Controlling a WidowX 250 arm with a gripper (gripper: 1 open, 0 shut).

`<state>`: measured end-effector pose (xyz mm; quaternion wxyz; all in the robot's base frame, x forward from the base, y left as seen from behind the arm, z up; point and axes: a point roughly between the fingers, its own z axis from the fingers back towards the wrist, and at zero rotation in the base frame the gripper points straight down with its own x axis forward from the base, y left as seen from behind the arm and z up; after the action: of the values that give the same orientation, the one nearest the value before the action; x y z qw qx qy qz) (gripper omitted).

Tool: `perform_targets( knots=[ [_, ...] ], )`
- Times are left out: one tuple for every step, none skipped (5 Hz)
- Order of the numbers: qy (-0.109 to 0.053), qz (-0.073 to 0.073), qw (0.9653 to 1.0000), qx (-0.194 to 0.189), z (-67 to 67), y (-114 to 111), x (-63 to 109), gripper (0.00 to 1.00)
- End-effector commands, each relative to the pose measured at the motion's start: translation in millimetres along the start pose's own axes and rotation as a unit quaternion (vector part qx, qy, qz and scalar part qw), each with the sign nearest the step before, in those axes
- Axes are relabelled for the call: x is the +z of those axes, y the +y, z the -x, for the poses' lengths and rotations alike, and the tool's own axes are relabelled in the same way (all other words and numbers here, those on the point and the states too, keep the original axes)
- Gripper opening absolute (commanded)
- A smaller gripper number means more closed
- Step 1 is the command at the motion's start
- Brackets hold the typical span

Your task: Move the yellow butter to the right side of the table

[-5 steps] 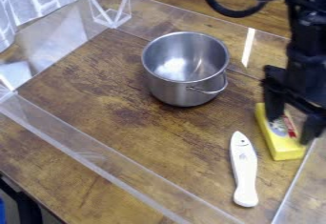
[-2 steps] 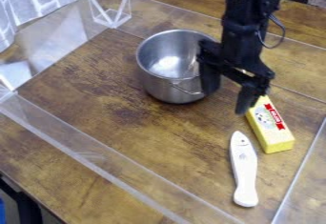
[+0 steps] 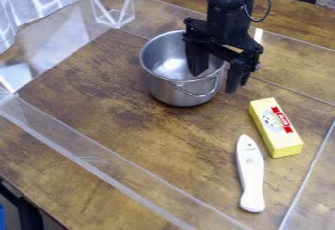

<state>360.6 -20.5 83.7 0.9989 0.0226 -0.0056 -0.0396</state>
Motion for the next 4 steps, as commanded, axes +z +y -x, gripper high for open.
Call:
perform_targets(
  knots=[
    [-0.022, 0.0, 0.9997, 0.01, -1.1, 6.5, 14.7, 1.0],
    [-0.009, 0.0, 0.9999, 0.012, 0.4, 7.3, 6.2, 1.0],
    [-0.007, 0.0, 0.9998, 0.021, 1.9, 13.2, 4.4, 1.0],
    [-0.003, 0.0, 0.9996, 0.029, 3.2, 18.0, 1.8, 1.0]
  ],
)
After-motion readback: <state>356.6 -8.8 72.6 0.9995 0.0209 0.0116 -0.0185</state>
